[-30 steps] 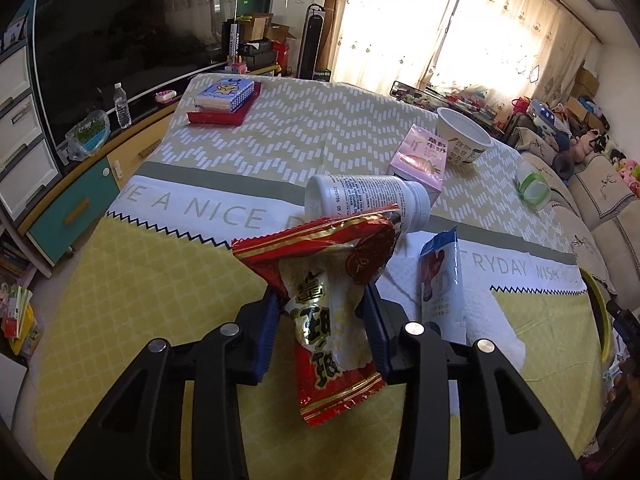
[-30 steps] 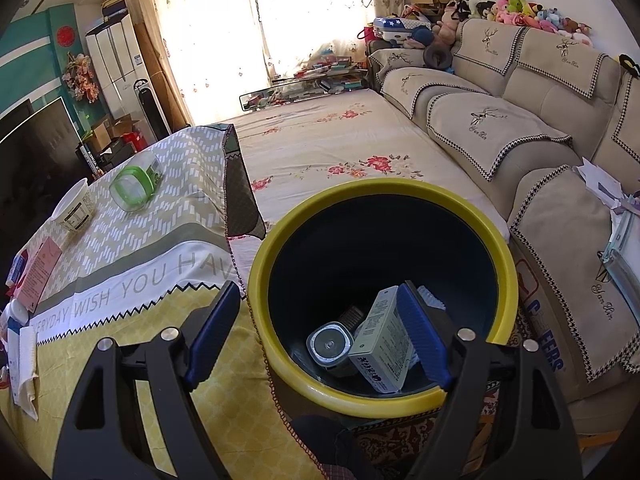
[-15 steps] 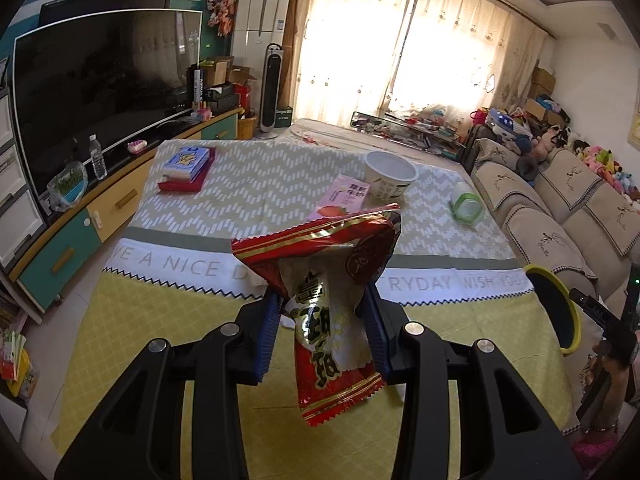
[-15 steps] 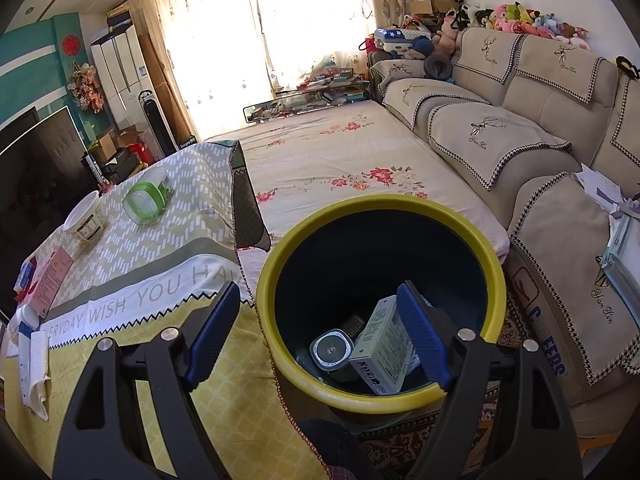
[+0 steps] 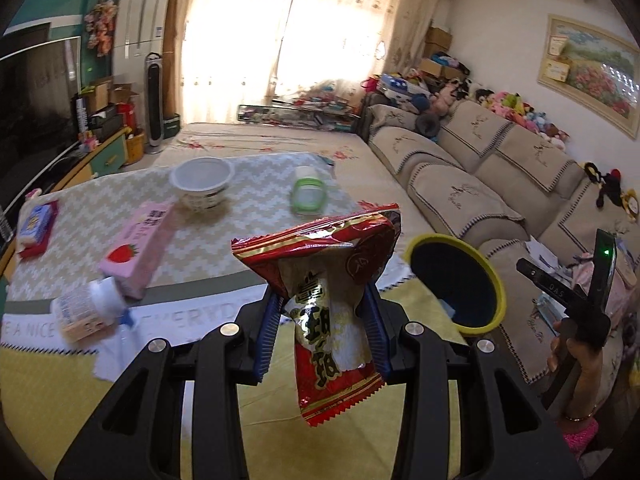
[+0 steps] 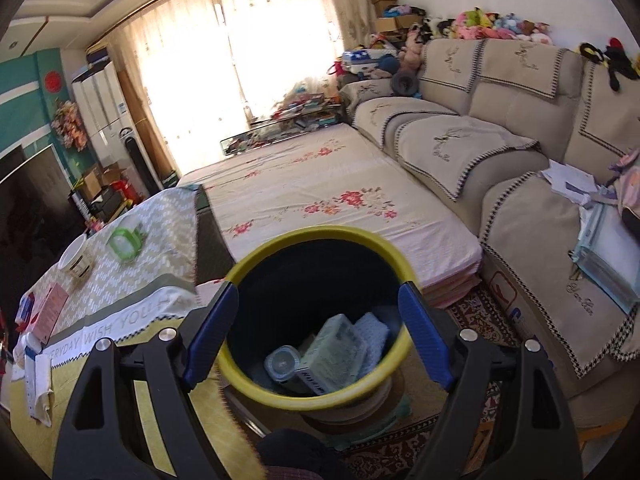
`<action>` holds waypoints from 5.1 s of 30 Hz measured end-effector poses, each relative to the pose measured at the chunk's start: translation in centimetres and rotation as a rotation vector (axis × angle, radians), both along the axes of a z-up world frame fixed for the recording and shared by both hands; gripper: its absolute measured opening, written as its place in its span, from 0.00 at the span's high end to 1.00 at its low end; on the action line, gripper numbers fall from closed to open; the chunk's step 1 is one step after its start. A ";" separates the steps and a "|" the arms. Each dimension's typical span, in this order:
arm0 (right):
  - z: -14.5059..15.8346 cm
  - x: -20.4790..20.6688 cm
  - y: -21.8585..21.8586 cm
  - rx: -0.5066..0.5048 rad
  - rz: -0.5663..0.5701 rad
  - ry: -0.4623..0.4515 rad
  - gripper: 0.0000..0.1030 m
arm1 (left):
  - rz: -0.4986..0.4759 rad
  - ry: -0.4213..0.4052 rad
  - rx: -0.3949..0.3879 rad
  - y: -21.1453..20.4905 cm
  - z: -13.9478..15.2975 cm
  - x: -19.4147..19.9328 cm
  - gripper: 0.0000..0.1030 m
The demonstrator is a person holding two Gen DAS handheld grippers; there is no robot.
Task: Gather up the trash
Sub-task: 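Carry the snack bag over the bin and open the left tool, then reach the right tool to the white-blue tube and grasp it, then carry the tube over the bin and open the right tool, then grasp the white paper towel with the left tool and lift it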
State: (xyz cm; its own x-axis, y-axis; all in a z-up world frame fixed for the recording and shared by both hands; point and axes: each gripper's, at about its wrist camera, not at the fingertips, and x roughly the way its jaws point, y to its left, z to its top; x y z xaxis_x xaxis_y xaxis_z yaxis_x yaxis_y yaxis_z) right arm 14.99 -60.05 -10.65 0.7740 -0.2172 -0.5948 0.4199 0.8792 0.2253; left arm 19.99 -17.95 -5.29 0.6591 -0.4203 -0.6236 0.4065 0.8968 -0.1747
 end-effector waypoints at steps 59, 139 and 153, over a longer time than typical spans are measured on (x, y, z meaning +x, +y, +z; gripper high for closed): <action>-1.1 3.6 33.1 -0.004 0.942 0.099 0.43 | 0.531 -0.155 -0.037 24.0 2.1 -12.1 0.08; -5.6 6.9 1.5 0.050 0.151 0.169 0.57 | 0.386 0.175 0.237 7.2 -10.5 4.4 0.09; -5.4 6.3 1.8 0.063 0.166 0.159 0.56 | 0.399 0.166 0.253 7.2 -10.4 4.2 0.60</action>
State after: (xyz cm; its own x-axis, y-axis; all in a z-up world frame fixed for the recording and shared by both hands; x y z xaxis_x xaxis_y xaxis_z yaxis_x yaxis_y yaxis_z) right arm 21.32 -58.26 -16.05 0.6913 -0.0533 -0.7206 0.3057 0.9252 0.2248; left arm 24.22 -10.80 -15.72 0.6209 0.0219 -0.7836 0.0088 0.9994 0.0349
